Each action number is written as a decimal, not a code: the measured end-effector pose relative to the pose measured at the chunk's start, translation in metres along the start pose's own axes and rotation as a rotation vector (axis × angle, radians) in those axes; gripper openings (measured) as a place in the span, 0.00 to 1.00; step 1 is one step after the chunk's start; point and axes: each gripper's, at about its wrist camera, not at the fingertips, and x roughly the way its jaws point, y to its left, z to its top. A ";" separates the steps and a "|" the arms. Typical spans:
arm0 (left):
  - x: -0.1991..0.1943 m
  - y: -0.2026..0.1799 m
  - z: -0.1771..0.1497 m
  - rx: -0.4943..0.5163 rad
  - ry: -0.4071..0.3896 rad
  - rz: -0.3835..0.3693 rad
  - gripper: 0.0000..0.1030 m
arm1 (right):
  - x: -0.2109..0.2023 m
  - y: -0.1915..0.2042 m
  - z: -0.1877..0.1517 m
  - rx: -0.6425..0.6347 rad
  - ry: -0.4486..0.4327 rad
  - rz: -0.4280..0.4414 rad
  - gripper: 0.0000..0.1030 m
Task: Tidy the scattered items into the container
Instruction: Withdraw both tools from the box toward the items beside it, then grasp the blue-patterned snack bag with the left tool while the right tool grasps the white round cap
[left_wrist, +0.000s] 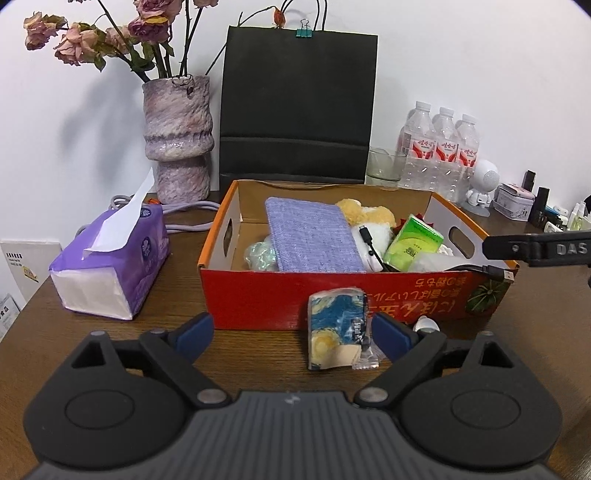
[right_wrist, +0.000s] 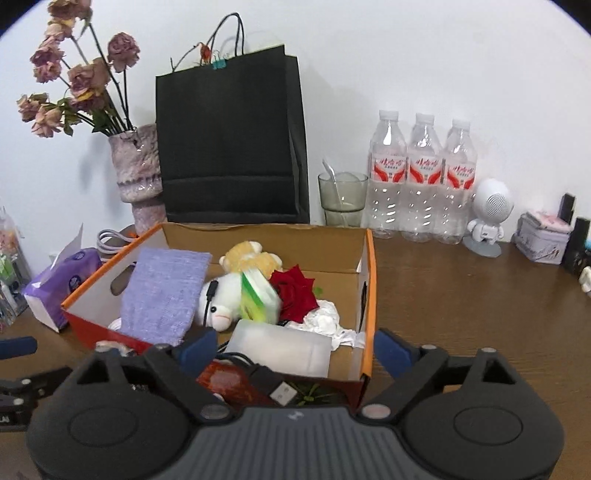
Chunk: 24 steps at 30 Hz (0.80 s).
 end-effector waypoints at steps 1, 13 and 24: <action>0.000 -0.001 -0.001 0.001 0.001 0.000 0.92 | -0.004 0.004 -0.001 -0.010 -0.006 -0.002 1.00; 0.010 0.002 -0.017 -0.020 0.035 -0.003 0.92 | 0.000 0.050 -0.055 -0.071 0.054 0.018 0.98; 0.048 -0.008 -0.011 -0.041 0.066 -0.038 0.98 | 0.030 0.054 -0.067 -0.048 0.115 -0.028 0.99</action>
